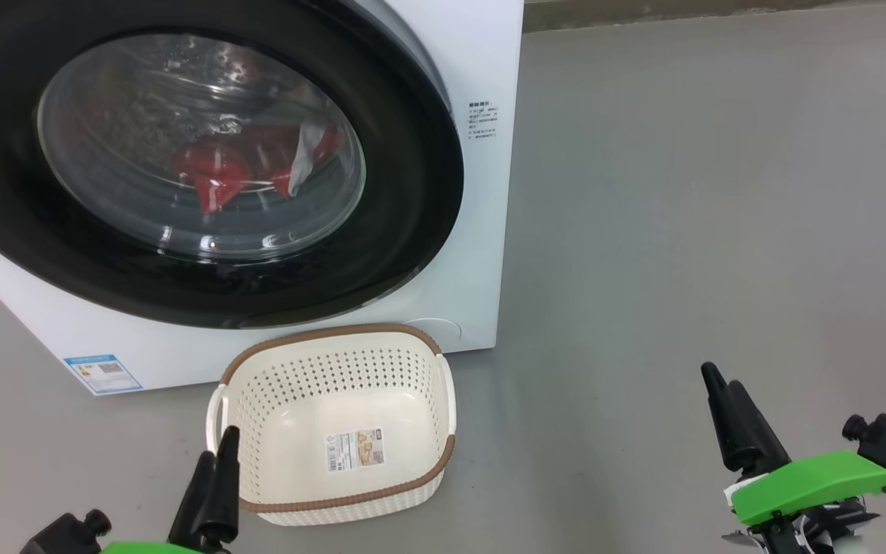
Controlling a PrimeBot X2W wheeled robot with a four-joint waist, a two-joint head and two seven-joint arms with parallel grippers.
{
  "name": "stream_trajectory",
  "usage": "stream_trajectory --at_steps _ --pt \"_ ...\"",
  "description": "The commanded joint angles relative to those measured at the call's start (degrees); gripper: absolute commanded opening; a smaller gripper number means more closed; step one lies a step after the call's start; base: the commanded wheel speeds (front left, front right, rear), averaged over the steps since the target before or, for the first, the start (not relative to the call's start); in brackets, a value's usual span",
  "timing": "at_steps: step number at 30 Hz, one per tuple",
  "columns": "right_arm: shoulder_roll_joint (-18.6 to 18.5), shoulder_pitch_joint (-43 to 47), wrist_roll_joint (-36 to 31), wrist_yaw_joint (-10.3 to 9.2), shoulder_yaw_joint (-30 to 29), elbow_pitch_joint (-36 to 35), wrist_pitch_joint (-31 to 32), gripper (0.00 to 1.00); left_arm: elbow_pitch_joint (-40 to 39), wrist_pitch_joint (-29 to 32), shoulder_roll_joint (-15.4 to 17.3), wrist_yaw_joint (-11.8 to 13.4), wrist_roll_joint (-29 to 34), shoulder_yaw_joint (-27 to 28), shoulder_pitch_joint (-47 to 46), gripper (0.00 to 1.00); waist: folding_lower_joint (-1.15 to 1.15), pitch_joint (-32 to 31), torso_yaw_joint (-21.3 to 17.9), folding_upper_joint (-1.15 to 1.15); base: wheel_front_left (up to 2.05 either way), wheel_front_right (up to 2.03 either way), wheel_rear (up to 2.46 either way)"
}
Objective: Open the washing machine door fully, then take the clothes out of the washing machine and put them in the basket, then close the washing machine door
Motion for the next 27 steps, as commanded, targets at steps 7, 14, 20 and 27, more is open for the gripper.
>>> stream_trajectory --at_steps 7,14,20,27 --pt "-1.08 -3.50 -6.50 -0.02 1.59 -2.78 -1.99 1.00 -2.76 -1.82 0.86 0.87 5.71 0.22 -2.67 1.00 -0.01 0.12 -0.08 0.00 0.00 0.00 0.00" --pt "-1.35 -3.77 -10.35 -0.02 2.18 -3.34 -3.01 1.00 -3.72 -2.83 0.94 1.13 9.29 0.16 -2.62 1.00 -0.01 0.03 -0.05 0.00 0.00 0.00 0.00" --pt "-1.49 -4.13 -14.24 -0.03 2.93 -3.78 -4.01 1.00 -4.24 -3.83 1.02 1.39 12.95 0.17 -2.74 1.00 -0.01 0.04 0.02 0.00 0.00 0.00 0.00" --pt "-1.89 -4.30 -18.63 -0.03 3.90 -4.23 -5.19 1.00 -4.93 -5.00 1.11 1.81 17.07 0.01 -2.58 1.00 -0.01 -0.22 0.08 0.00 0.00 0.00 0.00"
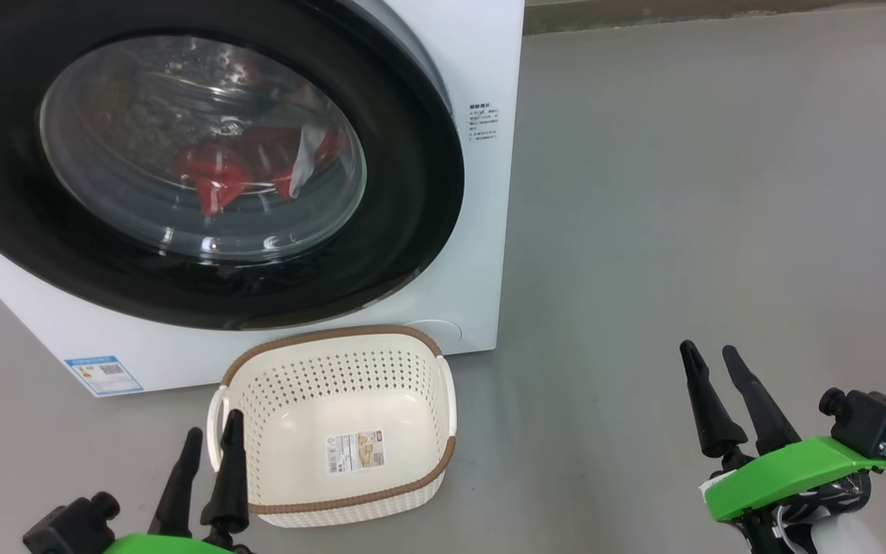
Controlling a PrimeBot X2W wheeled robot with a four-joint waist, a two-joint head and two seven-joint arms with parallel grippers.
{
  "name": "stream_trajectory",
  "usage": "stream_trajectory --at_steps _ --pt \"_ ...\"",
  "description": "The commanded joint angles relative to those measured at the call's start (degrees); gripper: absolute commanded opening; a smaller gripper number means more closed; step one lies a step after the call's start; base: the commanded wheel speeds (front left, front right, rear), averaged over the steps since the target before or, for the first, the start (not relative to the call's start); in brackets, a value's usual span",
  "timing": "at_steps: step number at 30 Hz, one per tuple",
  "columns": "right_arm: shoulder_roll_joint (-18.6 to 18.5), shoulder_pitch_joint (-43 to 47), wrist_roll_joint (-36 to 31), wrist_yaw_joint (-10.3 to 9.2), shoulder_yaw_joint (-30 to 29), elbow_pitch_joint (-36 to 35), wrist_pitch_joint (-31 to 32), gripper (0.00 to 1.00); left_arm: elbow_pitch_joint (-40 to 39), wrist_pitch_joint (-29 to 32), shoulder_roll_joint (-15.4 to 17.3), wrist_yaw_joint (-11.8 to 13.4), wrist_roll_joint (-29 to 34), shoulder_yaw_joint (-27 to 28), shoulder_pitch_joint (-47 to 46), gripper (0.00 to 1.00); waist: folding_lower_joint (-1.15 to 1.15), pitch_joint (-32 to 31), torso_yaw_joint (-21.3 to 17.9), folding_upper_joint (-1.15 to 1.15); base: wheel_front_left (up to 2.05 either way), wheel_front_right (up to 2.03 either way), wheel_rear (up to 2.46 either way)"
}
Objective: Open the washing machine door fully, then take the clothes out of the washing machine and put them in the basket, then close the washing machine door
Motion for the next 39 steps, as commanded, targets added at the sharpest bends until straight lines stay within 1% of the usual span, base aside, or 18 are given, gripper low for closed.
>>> stream_trajectory --at_steps 1,10,21,39 --pt "-0.94 -2.57 -1.89 -0.03 1.28 -1.86 -0.81 1.00 -1.99 -0.77 0.98 0.64 1.83 0.84 -2.33 1.00 0.00 -0.04 0.01 0.00 0.00 0.00 0.00" --pt "-1.54 -3.09 -7.62 -0.03 2.32 -2.67 -2.33 1.00 -3.22 -2.28 1.09 1.75 6.97 0.81 -2.22 1.00 0.00 0.10 -0.06 0.00 0.00 0.00 0.00" --pt "-1.89 -4.26 -14.60 -0.04 3.05 -3.72 -4.17 1.00 -4.47 -4.13 1.23 2.53 13.61 1.10 -2.77 1.00 0.00 0.80 -0.11 0.00 0.00 0.00 0.00" --pt "-2.34 -5.53 -25.47 -0.04 4.67 -4.47 -7.04 1.00 -5.82 -6.99 1.45 2.93 25.02 0.92 -3.84 1.00 0.00 0.82 -0.12 0.00 0.00 0.00 0.00"
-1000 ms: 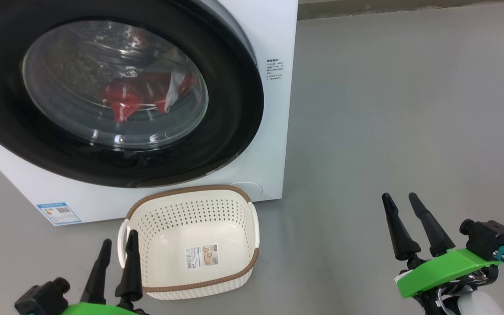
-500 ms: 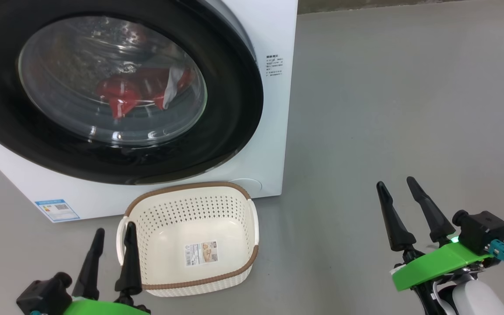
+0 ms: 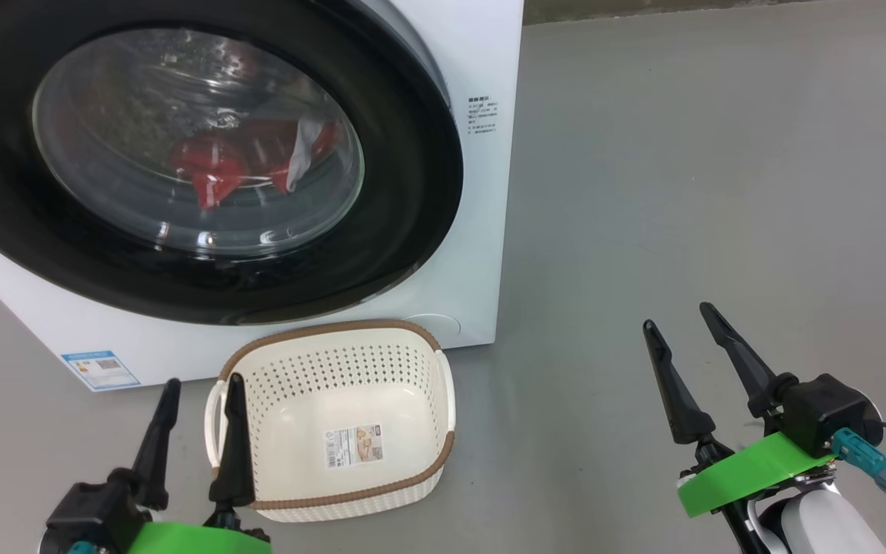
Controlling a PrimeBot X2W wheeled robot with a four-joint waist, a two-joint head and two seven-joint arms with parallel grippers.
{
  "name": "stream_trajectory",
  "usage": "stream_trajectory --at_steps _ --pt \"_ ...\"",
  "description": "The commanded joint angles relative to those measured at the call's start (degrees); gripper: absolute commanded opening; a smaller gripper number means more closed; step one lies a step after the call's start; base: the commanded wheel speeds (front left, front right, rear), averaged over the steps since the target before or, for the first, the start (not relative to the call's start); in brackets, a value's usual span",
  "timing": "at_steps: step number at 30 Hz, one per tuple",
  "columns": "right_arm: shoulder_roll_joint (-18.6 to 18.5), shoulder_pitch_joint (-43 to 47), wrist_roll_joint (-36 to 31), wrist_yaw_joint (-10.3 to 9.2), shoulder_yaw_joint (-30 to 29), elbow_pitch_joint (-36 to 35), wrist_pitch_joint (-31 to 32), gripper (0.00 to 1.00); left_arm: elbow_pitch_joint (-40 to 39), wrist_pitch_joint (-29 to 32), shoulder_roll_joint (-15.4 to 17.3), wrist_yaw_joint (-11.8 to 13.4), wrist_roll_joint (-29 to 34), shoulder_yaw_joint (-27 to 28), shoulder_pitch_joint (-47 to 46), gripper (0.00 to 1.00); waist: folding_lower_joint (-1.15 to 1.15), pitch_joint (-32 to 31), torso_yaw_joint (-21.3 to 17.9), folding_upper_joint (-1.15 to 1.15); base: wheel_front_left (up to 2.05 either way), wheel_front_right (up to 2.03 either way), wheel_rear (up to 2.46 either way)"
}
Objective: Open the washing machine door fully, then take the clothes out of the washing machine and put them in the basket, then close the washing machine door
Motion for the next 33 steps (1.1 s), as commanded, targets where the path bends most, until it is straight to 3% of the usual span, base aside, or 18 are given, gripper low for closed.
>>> stream_trajectory --at_steps 1,22,23,24,26,33 --pt "-0.79 -2.86 -1.88 -0.04 1.45 -1.83 -1.00 1.00 -1.98 -1.02 0.95 0.42 1.92 1.35 -2.37 1.00 0.00 -0.02 -0.04 0.00 0.00 0.00 0.00" --pt "-0.73 -2.19 -4.37 -0.04 1.68 -2.30 -1.60 1.00 -2.97 -1.62 0.99 1.10 4.79 0.42 -2.14 1.00 0.00 0.85 -0.23 0.00 0.00 0.00 0.00" --pt "-1.00 -2.35 -4.41 -0.04 2.12 -2.10 -1.60 0.77 -3.09 -1.62 0.99 1.12 4.81 0.34 -2.26 1.00 0.00 1.20 -0.22 0.00 0.00 0.00 0.00" --pt "-1.29 -2.71 -4.34 -0.04 2.69 -1.72 -1.60 0.42 -3.14 -1.62 0.99 1.16 4.96 0.26 -2.39 1.00 0.00 1.55 -0.24 0.00 0.00 0.00 0.00" --pt "-1.78 -3.75 -3.87 -0.04 3.36 -1.14 -1.60 0.00 -3.38 -1.62 0.99 1.28 5.22 0.01 -2.88 1.00 0.00 2.36 -0.12 0.00 0.00 0.00 0.00" --pt "-2.95 -7.77 0.87 -0.04 4.69 1.91 -1.60 0.00 -5.08 -1.62 0.99 1.70 5.39 -0.98 -4.82 1.00 0.00 5.30 0.97 0.00 0.00 0.00 0.00"
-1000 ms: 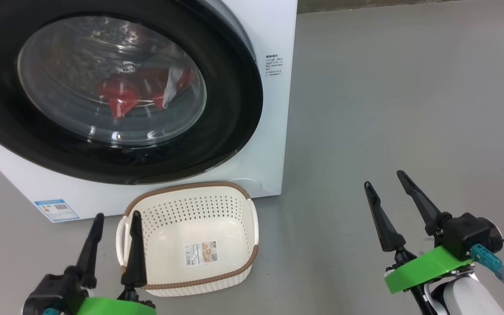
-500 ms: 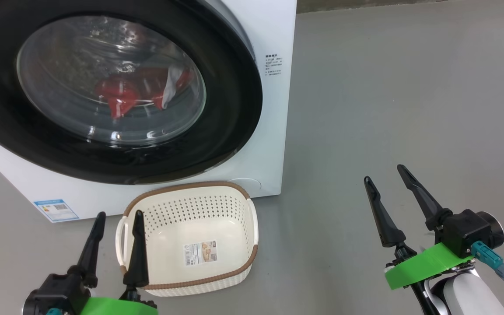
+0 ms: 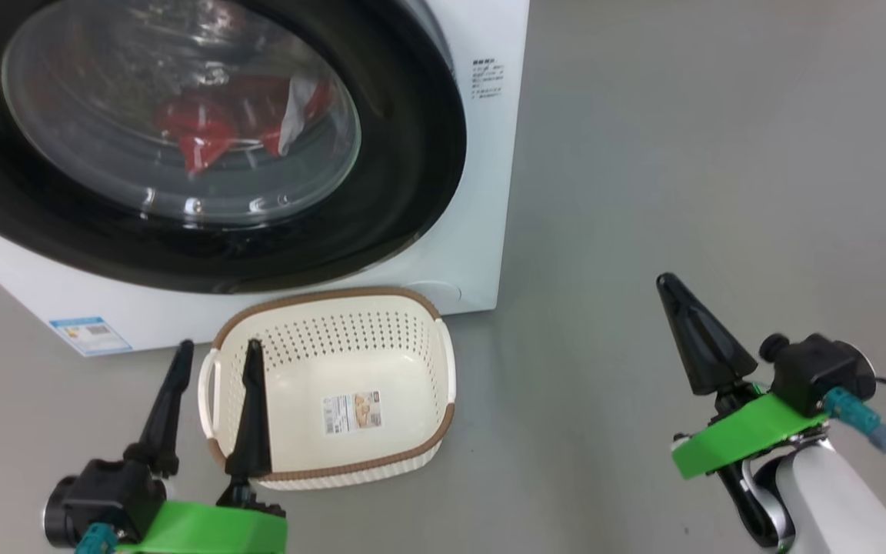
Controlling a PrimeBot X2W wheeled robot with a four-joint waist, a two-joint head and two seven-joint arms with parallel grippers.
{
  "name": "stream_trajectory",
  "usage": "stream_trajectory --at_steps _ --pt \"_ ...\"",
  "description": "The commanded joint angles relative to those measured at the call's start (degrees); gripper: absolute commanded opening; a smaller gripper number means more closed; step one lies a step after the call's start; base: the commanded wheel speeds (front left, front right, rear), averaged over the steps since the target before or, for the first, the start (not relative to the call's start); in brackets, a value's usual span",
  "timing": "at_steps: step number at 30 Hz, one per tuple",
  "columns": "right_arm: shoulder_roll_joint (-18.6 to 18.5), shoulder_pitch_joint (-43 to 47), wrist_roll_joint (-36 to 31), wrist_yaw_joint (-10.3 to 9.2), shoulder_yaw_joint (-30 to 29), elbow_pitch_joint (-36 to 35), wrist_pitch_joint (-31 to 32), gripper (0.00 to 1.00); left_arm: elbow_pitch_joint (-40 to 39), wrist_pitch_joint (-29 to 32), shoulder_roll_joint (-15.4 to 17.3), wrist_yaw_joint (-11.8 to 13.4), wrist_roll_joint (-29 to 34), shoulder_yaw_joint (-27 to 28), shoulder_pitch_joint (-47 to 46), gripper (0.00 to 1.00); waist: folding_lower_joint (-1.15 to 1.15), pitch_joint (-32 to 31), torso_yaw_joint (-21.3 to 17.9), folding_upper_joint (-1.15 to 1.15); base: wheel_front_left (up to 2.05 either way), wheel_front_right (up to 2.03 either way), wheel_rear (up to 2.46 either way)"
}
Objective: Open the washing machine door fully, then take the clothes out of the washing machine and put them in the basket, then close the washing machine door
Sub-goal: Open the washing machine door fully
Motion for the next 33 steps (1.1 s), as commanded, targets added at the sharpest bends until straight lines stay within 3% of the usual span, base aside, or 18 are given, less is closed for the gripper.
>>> stream_trajectory --at_steps 1,10,20,27,33 --pt "-0.51 -1.76 1.31 -0.04 1.15 -0.69 -0.36 0.00 -1.94 -0.68 0.84 0.47 0.62 1.57 -2.15 1.00 0.00 1.14 0.68 0.00 0.00 0.00 0.00" --pt "-1.11 -9.88 18.75 -0.04 2.75 3.98 -0.36 0.00 -3.09 -0.68 0.84 1.01 0.34 0.26 -4.39 1.00 0.00 6.00 2.46 0.00 0.00 0.00 0.00" --pt "-6.32 -20.45 39.26 -0.04 9.01 4.21 -0.07 0.00 -3.87 -0.68 0.84 2.22 -0.58 -1.96 -7.83 1.00 0.00 12.24 4.88 0.00 0.00 0.00 0.00" --pt "-9.34 -27.72 57.20 -0.04 11.12 2.15 4.60 0.00 -4.27 -0.68 0.84 2.67 -0.67 -3.04 -9.89 1.00 0.00 16.59 6.16 0.00 0.00 0.00 0.00" --pt "-10.73 -33.91 66.22 -0.04 12.46 2.50 11.74 0.00 -4.87 -0.68 0.84 3.31 -1.34 -3.05 -11.33 1.00 0.00 19.76 6.72 0.00 0.00 0.00 0.00"
